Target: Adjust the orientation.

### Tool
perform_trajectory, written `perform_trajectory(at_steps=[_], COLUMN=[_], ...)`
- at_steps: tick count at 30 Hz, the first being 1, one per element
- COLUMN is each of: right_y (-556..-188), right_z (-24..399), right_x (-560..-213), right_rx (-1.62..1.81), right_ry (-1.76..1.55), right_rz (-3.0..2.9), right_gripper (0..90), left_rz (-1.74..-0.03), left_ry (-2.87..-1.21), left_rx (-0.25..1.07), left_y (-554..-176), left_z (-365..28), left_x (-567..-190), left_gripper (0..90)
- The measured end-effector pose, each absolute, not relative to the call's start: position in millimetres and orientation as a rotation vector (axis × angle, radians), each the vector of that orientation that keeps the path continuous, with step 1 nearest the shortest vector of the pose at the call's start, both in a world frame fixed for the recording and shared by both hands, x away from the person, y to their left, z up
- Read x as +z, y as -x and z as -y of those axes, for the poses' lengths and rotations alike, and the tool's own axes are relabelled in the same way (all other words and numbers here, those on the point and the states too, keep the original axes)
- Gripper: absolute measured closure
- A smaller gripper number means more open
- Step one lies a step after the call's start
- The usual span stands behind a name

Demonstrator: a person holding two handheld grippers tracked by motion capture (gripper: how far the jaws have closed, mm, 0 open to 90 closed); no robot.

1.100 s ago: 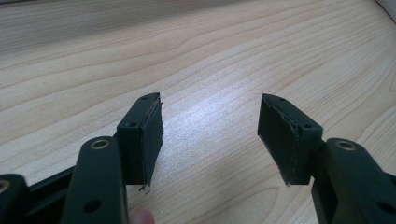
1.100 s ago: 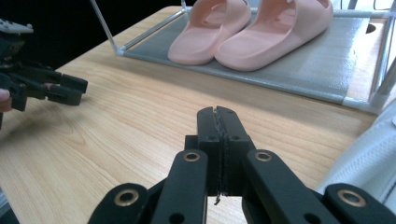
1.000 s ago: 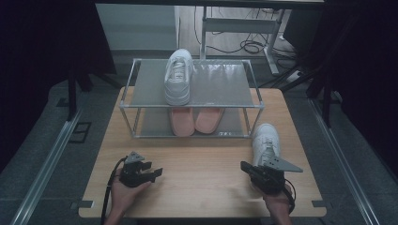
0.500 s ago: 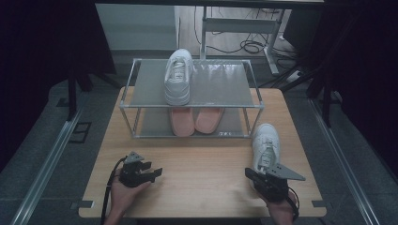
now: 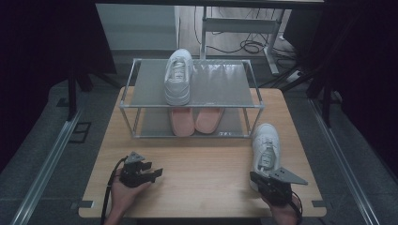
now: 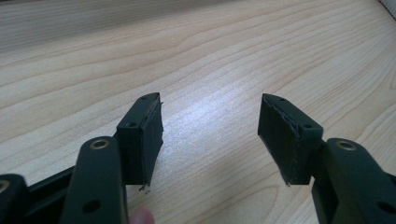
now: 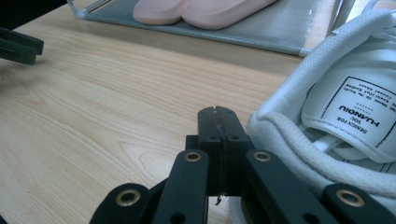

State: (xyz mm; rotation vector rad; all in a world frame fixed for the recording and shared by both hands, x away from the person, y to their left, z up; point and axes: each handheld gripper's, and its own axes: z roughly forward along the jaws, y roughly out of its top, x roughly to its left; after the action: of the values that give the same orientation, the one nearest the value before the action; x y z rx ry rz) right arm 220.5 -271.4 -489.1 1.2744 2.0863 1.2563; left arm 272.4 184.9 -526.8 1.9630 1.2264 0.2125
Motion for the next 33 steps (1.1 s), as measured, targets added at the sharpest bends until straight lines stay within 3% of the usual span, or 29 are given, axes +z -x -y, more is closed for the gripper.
perform_trajectory(at_steps=[33], right_y=[-213.4], right_z=[341.0], right_x=[-487.4], right_rx=[1.269], right_ry=[-1.439], right_rz=[-1.906], right_gripper=[89.8], left_rz=[-1.236], left_ry=[-1.977], left_rx=[0.195], left_y=[-273.2], left_z=[-180.9], left_x=[-530.0], left_gripper=[40.4])
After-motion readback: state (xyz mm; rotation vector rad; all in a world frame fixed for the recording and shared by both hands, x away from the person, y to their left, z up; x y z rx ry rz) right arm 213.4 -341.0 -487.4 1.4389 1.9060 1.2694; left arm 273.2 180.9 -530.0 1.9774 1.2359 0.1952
